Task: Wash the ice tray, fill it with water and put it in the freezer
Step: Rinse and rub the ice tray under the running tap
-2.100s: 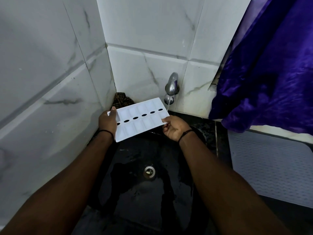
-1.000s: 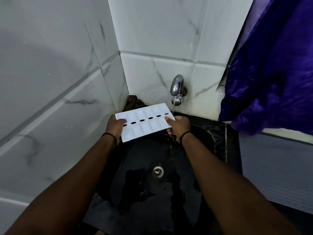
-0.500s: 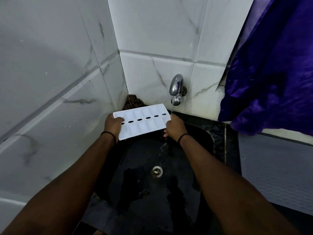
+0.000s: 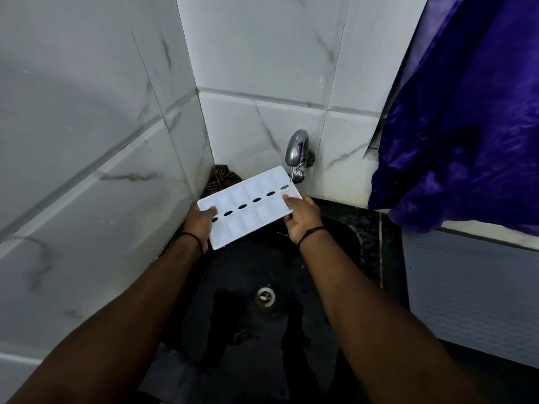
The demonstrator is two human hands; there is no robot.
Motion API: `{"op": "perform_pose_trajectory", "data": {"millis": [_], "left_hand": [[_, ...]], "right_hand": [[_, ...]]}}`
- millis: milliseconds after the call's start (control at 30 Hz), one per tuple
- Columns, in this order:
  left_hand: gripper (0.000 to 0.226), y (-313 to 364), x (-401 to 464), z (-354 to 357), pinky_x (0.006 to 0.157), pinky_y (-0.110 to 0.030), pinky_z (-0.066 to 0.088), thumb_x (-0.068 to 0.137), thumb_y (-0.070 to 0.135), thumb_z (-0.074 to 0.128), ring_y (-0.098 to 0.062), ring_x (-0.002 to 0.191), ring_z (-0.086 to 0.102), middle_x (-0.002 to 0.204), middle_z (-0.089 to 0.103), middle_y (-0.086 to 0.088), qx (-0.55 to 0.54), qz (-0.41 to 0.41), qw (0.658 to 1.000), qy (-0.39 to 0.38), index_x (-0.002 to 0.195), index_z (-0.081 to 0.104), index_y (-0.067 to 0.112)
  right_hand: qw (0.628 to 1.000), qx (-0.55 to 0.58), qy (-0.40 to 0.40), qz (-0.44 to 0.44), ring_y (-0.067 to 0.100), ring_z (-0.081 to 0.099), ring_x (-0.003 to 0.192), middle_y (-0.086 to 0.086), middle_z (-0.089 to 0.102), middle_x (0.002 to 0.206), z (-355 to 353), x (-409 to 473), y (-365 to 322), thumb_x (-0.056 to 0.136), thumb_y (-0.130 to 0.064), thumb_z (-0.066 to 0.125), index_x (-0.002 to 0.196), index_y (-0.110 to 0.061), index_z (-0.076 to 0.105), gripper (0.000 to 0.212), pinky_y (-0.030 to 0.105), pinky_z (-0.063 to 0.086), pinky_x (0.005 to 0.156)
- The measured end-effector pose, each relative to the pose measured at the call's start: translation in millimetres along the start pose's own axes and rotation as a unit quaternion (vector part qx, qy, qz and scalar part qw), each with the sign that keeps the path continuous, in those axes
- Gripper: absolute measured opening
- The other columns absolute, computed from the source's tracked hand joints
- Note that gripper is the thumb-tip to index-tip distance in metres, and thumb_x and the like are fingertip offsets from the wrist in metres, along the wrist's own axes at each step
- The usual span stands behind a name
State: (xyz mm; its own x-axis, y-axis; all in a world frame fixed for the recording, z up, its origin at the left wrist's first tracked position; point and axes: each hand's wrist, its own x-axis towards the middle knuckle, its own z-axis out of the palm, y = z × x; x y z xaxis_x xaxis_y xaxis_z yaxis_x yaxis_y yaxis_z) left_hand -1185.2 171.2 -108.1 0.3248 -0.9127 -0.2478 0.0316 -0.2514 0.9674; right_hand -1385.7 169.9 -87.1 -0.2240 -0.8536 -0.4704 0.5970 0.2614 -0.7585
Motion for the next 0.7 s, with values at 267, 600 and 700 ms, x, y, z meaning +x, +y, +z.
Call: {"op": "perform_pose_trajectory", "data": {"millis": [267, 600, 700], "left_hand": [[0.028, -4.8, 8.7, 3.9, 0.082, -0.036, 0.049, 0.093, 0.006, 0.048, -0.024, 0.090, 0.057, 0.113, 0.060, -0.018, 0.009, 0.009, 0.996, 0.087, 0.120, 0.054, 0.003], [0.026, -5.0, 13.7, 11.6, 0.085, -0.036, 0.050, 0.090, 0.005, 0.049, -0.031, 0.097, 0.062, 0.115, 0.062, -0.021, 0.032, 0.004, 0.991, 0.130, 0.114, 0.055, -0.001], [0.025, -5.8, 15.4, 12.9, 0.089, -0.039, 0.050, 0.090, 0.006, 0.050, -0.036, 0.104, 0.061, 0.115, 0.061, -0.021, 0.038, 0.005, 0.990, 0.137, 0.114, 0.055, -0.001]], "right_hand": [[0.998, 0.048, -0.035, 0.013, 0.032, 0.059, 0.082, 0.015, 0.062, 0.097, 2.1, -10.4, -0.8, 0.074, 0.020, 0.019, 0.102, -0.003, 0.058, 0.053, 0.035, 0.049, 0.070], [0.990, -0.110, 0.055, -0.067, 0.018, 0.060, 0.062, 0.014, 0.067, 0.084, 0.2, 12.0, 1.6, 0.082, 0.000, 0.075, 0.079, -0.008, 0.063, 0.015, 0.031, 0.055, 0.062], [0.987, -0.133, 0.064, -0.063, 0.018, 0.060, 0.065, 0.009, 0.066, 0.081, -1.9, 16.3, -0.6, 0.087, -0.002, 0.067, 0.074, -0.015, 0.057, 0.021, 0.025, 0.052, 0.053]]}}
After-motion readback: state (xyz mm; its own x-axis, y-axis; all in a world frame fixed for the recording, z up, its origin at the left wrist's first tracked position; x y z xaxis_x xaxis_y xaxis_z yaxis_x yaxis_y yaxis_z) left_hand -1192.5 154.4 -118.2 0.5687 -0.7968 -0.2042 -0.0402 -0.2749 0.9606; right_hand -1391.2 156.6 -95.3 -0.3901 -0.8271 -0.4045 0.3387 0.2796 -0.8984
